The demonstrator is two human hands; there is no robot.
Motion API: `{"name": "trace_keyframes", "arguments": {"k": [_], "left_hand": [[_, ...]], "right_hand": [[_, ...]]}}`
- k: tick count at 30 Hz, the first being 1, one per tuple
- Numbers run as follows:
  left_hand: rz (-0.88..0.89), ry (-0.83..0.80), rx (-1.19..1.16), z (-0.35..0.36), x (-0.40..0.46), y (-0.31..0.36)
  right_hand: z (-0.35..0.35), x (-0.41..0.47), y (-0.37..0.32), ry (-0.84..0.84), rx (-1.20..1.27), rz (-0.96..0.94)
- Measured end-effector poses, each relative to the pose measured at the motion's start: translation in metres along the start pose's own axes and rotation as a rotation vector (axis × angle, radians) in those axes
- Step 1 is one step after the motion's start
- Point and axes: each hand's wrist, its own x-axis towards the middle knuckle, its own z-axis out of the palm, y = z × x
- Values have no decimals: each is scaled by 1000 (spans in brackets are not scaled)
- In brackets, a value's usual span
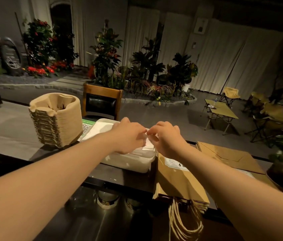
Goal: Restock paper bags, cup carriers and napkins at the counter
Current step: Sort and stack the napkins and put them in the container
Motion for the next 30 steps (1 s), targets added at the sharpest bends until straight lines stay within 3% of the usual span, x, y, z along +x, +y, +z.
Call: {"name": "trace_keyframes", "arguments": {"k": [5, 10, 18, 24, 30], "left_hand": [[-34, -201, 66, 5, 3, -7], [-62, -244, 115, 1, 5, 2], [-130, 194, -81, -5, -21, 24], [-104, 328, -165, -7, -60, 56], [-3, 403, -258, 0, -113, 101]], "right_hand": [[-2, -7, 4, -132, -2, 60], [-6, -6, -3, -199, -54, 100], [-22, -42, -5, 63, 285, 176], [-50, -87, -13, 187, 369, 181], [-76, -167, -19, 187, 383, 121]]}}
